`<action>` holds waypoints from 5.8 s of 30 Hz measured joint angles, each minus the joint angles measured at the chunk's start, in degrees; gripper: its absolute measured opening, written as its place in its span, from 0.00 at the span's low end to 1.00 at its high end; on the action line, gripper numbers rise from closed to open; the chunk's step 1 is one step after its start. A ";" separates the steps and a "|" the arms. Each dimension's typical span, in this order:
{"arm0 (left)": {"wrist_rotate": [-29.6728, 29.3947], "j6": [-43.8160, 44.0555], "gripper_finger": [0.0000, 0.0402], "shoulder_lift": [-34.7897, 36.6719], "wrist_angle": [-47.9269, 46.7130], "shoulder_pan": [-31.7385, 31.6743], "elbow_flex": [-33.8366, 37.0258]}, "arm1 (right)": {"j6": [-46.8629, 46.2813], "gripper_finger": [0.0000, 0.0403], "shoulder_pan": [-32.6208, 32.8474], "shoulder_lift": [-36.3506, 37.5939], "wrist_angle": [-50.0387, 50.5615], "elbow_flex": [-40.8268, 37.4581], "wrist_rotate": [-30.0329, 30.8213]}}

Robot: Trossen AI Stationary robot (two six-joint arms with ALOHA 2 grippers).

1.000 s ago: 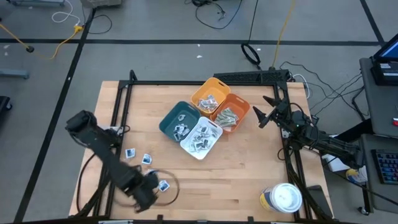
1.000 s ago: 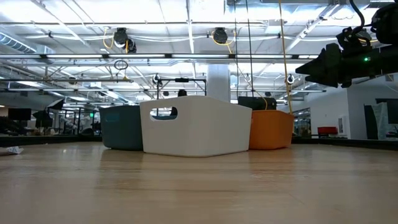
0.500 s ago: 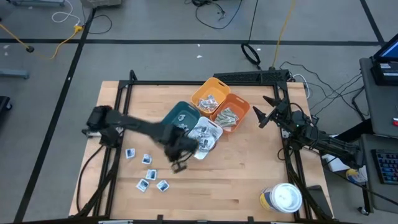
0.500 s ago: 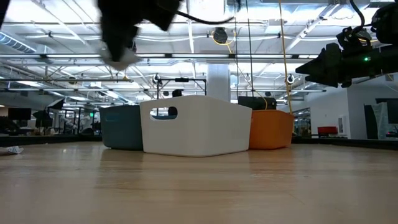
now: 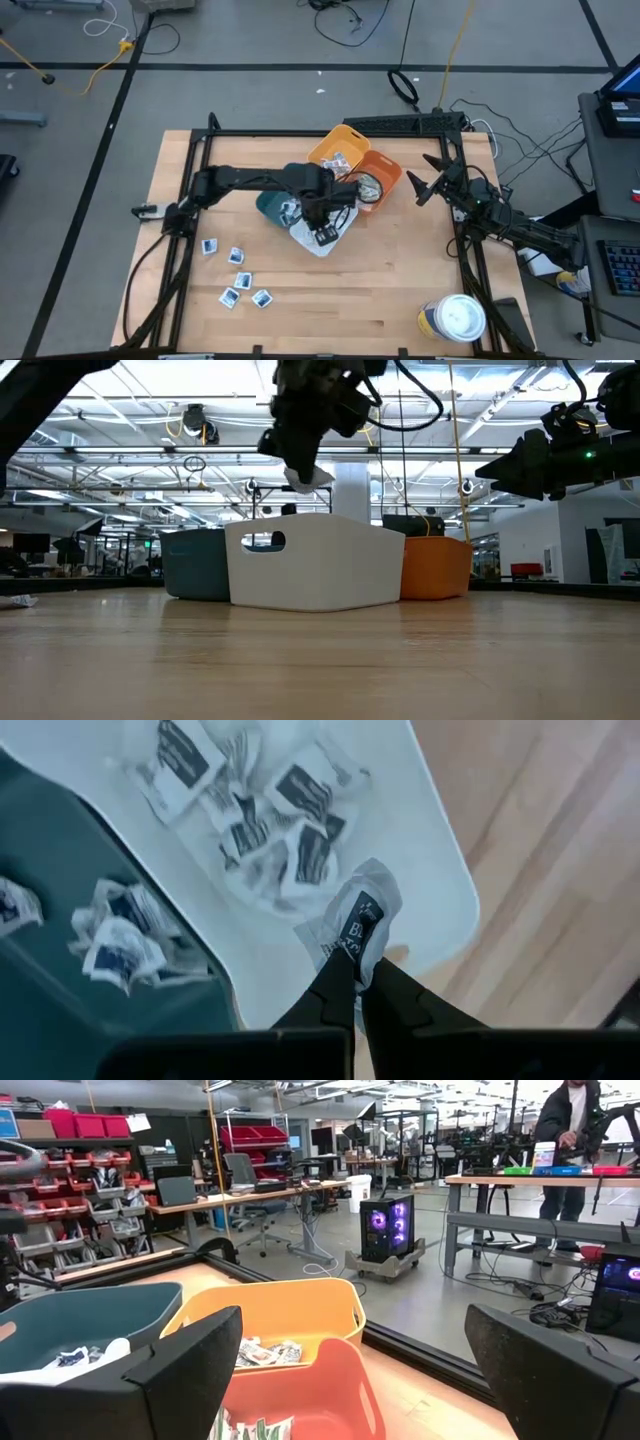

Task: Pick & Place First Aid Supplies
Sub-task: Put the black towelette pack into the white bin, then put the blue alcohol pad into the blue bin

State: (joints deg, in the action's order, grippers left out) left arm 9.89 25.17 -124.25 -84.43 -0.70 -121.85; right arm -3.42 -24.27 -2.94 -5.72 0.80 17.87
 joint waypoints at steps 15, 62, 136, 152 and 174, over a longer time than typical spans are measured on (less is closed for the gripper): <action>-5.68 0.90 0.02 -8.08 3.73 -1.21 -0.15 | -0.02 0.94 -0.02 0.00 0.00 0.00 0.00; -2.46 12.22 0.70 20.78 14.34 1.84 35.37 | 0.00 0.94 -0.01 -0.09 0.00 0.01 0.00; -2.40 32.69 0.01 49.39 26.17 20.44 77.47 | 0.00 0.94 -0.02 -0.09 0.00 0.01 0.00; -3.44 26.02 0.00 51.06 13.78 7.25 66.96 | 0.00 0.94 -0.02 -0.09 0.00 0.02 0.01; -2.43 4.36 0.00 20.96 10.82 -17.85 32.46 | -0.01 0.94 -0.02 -0.09 0.00 0.02 0.00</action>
State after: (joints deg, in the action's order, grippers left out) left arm 7.46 29.53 -103.29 -73.61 -18.55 -89.39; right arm -3.43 -24.29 -3.03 -5.72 0.82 17.87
